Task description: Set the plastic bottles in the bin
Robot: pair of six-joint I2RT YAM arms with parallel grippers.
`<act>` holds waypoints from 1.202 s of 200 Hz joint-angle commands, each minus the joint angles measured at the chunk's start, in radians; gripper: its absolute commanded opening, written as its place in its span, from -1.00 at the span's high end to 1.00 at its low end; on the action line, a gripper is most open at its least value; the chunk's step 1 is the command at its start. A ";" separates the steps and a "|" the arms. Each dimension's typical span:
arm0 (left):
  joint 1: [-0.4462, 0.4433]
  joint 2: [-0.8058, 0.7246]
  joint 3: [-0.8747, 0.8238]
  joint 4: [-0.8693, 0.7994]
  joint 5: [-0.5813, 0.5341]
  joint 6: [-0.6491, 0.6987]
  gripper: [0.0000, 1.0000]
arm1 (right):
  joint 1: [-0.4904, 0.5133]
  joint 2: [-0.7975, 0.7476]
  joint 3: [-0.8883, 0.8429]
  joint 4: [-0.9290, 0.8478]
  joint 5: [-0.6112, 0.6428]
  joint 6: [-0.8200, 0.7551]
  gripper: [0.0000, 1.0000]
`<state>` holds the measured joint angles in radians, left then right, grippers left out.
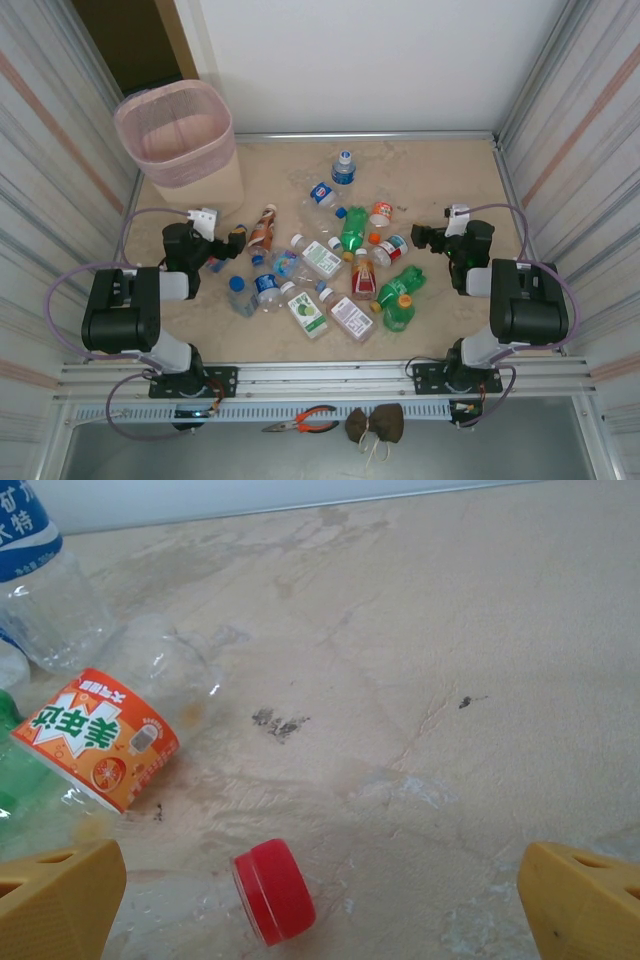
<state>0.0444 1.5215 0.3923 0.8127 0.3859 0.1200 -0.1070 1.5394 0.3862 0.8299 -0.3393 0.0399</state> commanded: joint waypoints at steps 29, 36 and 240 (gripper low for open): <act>-0.051 -0.059 -0.016 -0.002 -0.130 0.029 -0.97 | 0.033 -0.040 -0.002 -0.030 0.072 -0.024 -0.98; -0.057 -0.080 -0.023 -0.008 -0.149 0.030 -0.97 | 0.040 -0.055 0.001 -0.038 0.101 -0.019 -0.98; -0.370 -0.365 0.686 -1.150 -0.535 -0.135 -0.51 | 0.138 -0.419 0.391 -0.873 0.138 0.224 -0.80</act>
<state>-0.2916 1.0721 0.9081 -0.1791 -0.0845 -0.0414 0.0280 1.1332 0.7017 0.0978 -0.2054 0.2028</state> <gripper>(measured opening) 0.762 0.913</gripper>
